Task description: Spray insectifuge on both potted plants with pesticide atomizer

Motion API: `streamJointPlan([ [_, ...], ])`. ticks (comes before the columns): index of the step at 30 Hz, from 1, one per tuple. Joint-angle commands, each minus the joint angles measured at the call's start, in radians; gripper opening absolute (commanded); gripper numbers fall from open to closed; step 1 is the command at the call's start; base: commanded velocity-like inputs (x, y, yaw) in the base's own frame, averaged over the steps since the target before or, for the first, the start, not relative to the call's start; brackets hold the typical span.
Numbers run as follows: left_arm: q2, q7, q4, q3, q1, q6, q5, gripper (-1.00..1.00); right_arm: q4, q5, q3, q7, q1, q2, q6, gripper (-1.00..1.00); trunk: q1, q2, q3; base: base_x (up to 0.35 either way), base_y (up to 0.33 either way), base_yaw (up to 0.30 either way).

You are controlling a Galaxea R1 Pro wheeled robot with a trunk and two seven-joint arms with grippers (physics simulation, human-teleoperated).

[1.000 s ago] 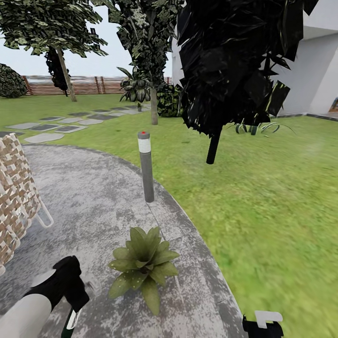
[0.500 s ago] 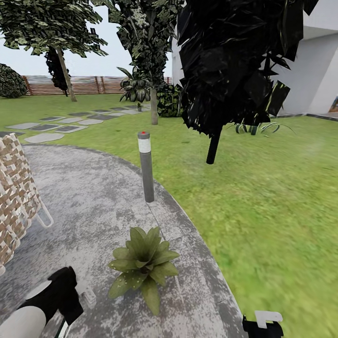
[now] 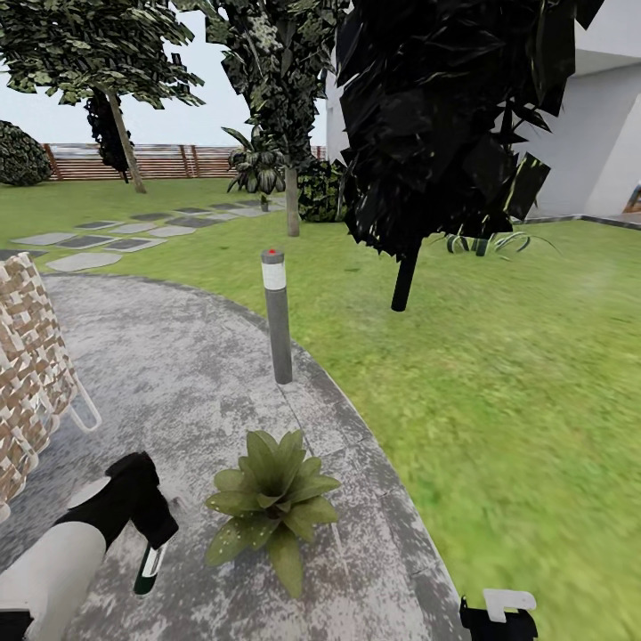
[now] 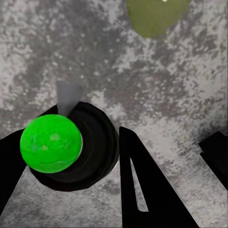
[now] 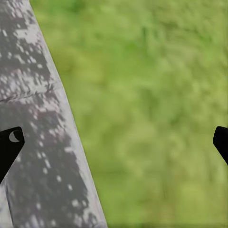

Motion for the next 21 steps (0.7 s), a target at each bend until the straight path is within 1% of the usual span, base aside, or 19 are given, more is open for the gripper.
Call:
streamJointPlan([
  [1, 0.0, -0.007, -0.002, -0.002, -0.01, 0.012, -0.004, -1.0, 0.001, 0.01, -0.007, -0.002, -0.001, 0.0, -0.004, 1.0, 0.0, 0.0, -0.001, 0.0, 0.0, 0.0],
  [4, 0.0, -0.009, -0.002, -0.006, -0.031, 0.02, -0.009, -1.0, 0.0, 0.01, -0.007, -0.002, -0.001, 0.0, -0.004, 1.0, 0.0, 0.0, -0.001, 0.0, 0.0, -0.061],
  [8, -0.001, -0.009, -0.001, -0.006, -0.034, 0.022, -0.029, -1.0, 0.0, 0.01, -0.007, -0.002, -0.001, 0.0, -0.004, 1.0, 0.0, 0.0, -0.001, 0.0, 0.0, -0.217],
  [11, -0.001, -0.009, 0.0, -0.007, -0.034, 0.023, -0.032, -1.0, 0.0, 0.01, -0.007, -0.002, -0.001, 0.0, -0.004, 1.0, 0.0, 0.0, -0.001, 0.013, 0.012, -0.102],
  [13, -0.001, -0.008, 0.0, -0.009, -0.029, 0.023, -0.033, -1.0, 0.0, 0.01, -0.007, -0.002, -0.001, 0.0, -0.004, 1.0, 0.0, 0.0, -0.001, 0.137, 0.095, -0.024],
  [17, -0.001, -0.008, 0.0, -0.01, -0.022, 0.023, -0.038, -1.0, 0.0, 0.01, -0.007, -0.002, -0.001, -0.001, -0.005, 1.0, 0.0, 0.0, -0.001, 0.258, 0.139, -0.004],
  [19, -0.001, -0.008, 0.001, -0.011, -0.021, 0.023, -0.046, -1.0, 0.001, 0.01, -0.007, -0.002, -0.001, -0.001, -0.004, 1.0, 0.0, 0.0, -0.001, 0.181, 0.068, -0.001],
  [21, -0.002, -0.008, 0.003, -0.011, -0.02, 0.023, -0.064, -1.0, 0.001, 0.01, -0.007, -0.002, -0.001, -0.001, -0.004, 1.0, 0.0, 0.0, -0.001, 0.066, 0.024, 0.0],
])
